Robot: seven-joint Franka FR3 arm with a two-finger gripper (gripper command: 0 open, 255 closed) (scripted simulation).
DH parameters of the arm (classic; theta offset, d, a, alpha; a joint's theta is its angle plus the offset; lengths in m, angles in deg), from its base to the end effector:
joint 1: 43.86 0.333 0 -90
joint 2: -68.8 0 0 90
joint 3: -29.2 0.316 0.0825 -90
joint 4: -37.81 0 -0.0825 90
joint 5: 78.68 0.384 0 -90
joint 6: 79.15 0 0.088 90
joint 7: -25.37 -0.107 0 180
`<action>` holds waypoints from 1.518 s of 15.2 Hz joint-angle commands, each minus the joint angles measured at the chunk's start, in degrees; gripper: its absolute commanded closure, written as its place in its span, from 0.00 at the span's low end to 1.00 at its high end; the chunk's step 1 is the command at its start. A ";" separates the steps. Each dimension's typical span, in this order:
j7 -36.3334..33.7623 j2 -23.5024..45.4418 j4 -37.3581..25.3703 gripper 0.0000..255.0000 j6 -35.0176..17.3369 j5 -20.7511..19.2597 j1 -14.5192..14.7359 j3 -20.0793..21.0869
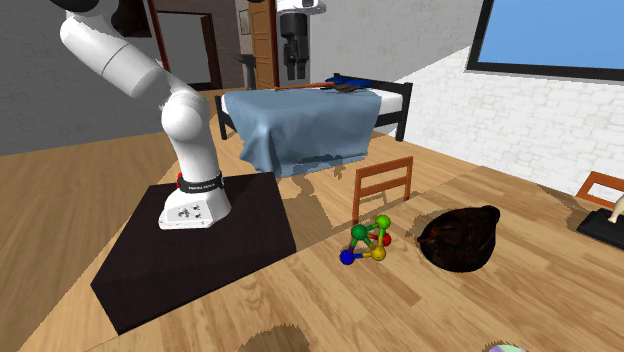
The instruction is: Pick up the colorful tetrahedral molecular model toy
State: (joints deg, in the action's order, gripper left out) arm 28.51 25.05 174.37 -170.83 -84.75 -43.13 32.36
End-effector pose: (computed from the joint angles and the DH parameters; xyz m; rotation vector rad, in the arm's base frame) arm 0.3144 0.0147 0.5738 2.9928 0.1666 -0.0311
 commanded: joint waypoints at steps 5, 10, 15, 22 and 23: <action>2.57 1.24 4.54 0.00 -7.40 -2.08 -1.79 -4.02; 5.78 4.96 8.53 0.00 -17.15 -4.44 -4.15 -9.21; 9.21 11.15 10.48 0.00 -27.27 -6.05 -6.20 -14.57; 15.41 23.47 9.63 0.00 -41.23 -5.11 -7.44 -22.38; 16.59 25.52 9.18 0.00 -43.11 -4.43 -7.40 -23.51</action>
State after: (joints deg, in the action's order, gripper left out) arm 44.07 48.25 183.97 -211.62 -89.80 -50.62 9.94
